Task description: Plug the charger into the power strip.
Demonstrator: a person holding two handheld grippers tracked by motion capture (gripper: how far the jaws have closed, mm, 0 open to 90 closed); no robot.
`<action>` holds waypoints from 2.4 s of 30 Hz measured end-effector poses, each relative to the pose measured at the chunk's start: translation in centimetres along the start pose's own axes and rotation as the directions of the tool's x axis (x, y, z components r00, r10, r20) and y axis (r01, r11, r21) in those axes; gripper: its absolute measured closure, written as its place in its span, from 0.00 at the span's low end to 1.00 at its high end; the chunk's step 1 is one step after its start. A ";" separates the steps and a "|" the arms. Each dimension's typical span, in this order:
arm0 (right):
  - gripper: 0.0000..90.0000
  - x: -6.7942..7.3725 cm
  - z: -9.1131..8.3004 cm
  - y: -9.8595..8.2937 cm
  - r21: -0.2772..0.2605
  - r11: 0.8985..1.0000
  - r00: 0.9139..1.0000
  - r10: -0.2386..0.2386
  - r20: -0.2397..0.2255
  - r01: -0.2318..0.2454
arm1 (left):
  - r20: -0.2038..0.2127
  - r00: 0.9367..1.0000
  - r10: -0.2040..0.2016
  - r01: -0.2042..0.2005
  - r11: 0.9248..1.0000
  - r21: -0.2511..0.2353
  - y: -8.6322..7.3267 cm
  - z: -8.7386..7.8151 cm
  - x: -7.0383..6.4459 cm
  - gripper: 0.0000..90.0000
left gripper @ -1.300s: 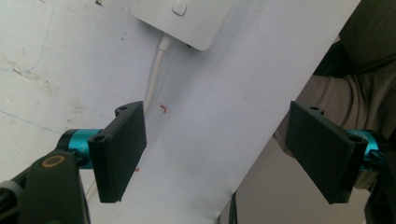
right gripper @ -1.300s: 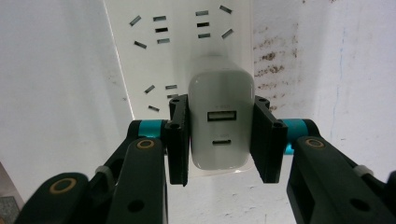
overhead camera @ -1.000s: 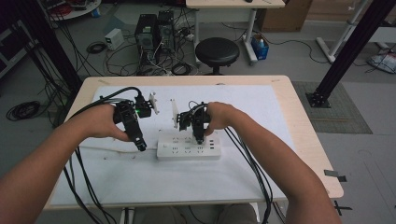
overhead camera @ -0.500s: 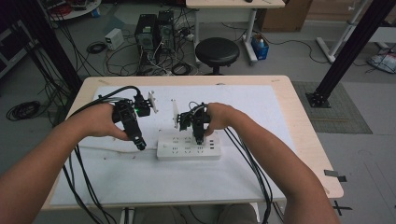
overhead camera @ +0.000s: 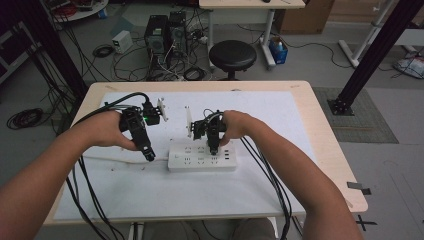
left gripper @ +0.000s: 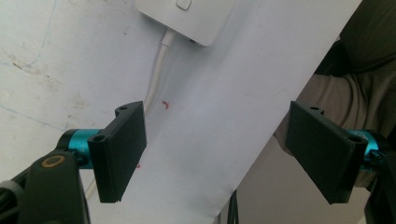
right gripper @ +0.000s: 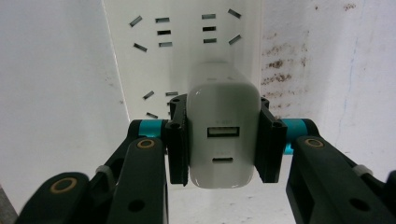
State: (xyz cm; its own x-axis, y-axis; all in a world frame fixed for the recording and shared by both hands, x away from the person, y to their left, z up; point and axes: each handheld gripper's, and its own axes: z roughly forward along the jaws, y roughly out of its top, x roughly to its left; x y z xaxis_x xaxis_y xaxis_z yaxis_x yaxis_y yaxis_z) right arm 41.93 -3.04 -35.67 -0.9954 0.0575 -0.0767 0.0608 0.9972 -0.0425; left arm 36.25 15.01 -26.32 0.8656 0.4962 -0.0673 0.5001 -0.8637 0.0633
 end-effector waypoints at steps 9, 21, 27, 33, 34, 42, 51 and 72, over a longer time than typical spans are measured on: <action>0.70 0.1 0.3 -0.2 -0.014 1.000 1.000 -0.027 0.007 0.027 | -0.003 1.000 -0.003 0.003 1.000 0.004 0.3 0.0 0.2 0.22; 0.70 -0.2 0.7 -0.4 -0.032 0.999 0.999 -0.035 -0.009 0.035 | -0.003 1.000 0.000 0.000 1.000 0.004 0.3 0.1 0.3 0.22; 0.70 -0.3 0.8 -0.8 -0.050 0.999 1.000 -0.012 -0.025 0.010 | 0.000 1.000 -0.001 0.001 1.000 0.011 0.2 0.1 0.4 0.22; 0.69 -0.2 1.0 -1.1 -0.082 0.997 1.000 -0.012 -0.016 0.010 | -0.001 1.000 0.005 -0.005 1.000 0.006 0.3 0.2 0.3 0.22; 0.69 0.0 0.9 -1.1 -0.074 0.997 1.000 0.003 -0.013 -0.004 | 0.001 1.000 0.004 -0.004 1.000 0.007 0.2 0.3 0.3 0.22; 0.25 -0.5 -1.2 -1.2 -0.102 0.986 0.988 0.124 -0.090 -0.133 | -0.002 1.000 0.023 -0.023 1.000 -0.002 0.3 0.4 0.2 0.22; 0.13 1.1 -6.5 -4.8 -0.039 0.957 0.956 0.284 -0.074 -0.287 | -0.027 0.999 0.024 -0.024 1.000 -0.001 0.7 -0.1 -0.7 0.22; 0.13 4.9 -10.7 -14.8 -0.057 0.771 0.773 0.635 -0.001 -0.634 | -0.072 0.997 -0.031 0.028 0.998 -0.048 0.6 -2.0 -1.7 0.22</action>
State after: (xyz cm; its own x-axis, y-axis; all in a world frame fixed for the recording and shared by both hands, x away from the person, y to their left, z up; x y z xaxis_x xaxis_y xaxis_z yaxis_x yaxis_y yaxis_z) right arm 35.34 -17.01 -24.77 -0.7305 0.6775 -0.0854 0.6736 0.7355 0.0727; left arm 35.16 13.80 -24.18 0.8493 0.5279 0.0028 0.5245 -0.8444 0.1091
